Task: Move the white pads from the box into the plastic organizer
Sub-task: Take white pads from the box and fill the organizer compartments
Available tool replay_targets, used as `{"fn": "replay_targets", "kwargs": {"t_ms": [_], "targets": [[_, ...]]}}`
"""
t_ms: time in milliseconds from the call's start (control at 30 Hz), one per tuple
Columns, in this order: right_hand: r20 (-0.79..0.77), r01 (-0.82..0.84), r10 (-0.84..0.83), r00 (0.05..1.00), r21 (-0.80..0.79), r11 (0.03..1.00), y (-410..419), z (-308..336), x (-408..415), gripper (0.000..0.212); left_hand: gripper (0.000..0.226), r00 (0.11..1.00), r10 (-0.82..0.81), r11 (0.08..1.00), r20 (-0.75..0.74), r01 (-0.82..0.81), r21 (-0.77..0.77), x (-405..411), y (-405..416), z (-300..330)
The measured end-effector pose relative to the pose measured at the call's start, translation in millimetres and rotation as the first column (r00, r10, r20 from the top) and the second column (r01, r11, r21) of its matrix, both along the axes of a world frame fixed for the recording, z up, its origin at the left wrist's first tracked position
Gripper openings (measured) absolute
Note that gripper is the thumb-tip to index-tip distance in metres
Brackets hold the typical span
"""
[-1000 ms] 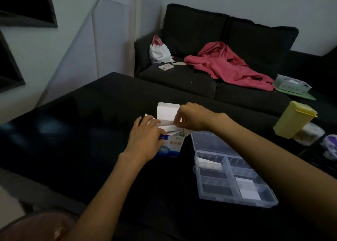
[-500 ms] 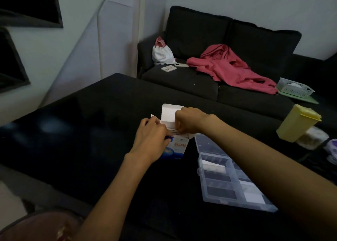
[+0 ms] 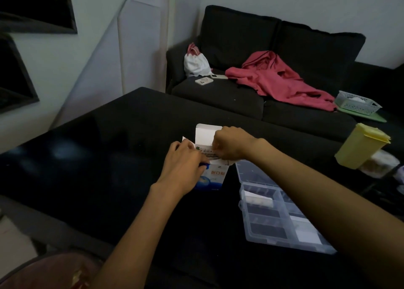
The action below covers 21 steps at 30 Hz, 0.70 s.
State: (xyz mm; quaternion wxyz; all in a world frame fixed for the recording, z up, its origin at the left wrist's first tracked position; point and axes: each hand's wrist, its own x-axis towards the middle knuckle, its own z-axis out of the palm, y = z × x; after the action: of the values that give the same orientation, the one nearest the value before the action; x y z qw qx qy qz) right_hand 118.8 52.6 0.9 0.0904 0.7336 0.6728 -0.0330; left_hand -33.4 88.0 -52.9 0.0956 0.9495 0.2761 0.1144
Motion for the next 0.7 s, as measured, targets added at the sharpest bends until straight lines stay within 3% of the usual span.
{"fn": "replay_targets", "kwargs": {"t_ms": [167,400,700], "targets": [[0.172,-0.103,0.094,0.981,0.047,0.994,1.9,-1.6,-7.0,0.027,0.034,1.000,0.015,1.000,-0.022,-0.016,-0.018,0.1,3.9,-3.6],[0.259,-0.197,0.158,0.953,0.131,0.972,-0.6,-2.6,1.8,0.023,0.031,1.000,-0.012,1.000,0.020,0.013,-0.020,-0.1,2.1,-1.0],[0.137,-0.161,0.123,0.983,0.309,0.937,-20.9,8.1,17.2,0.022,0.034,0.994,0.058,0.998,0.095,-0.054,-0.038,1.8,-3.5,1.7]]}}
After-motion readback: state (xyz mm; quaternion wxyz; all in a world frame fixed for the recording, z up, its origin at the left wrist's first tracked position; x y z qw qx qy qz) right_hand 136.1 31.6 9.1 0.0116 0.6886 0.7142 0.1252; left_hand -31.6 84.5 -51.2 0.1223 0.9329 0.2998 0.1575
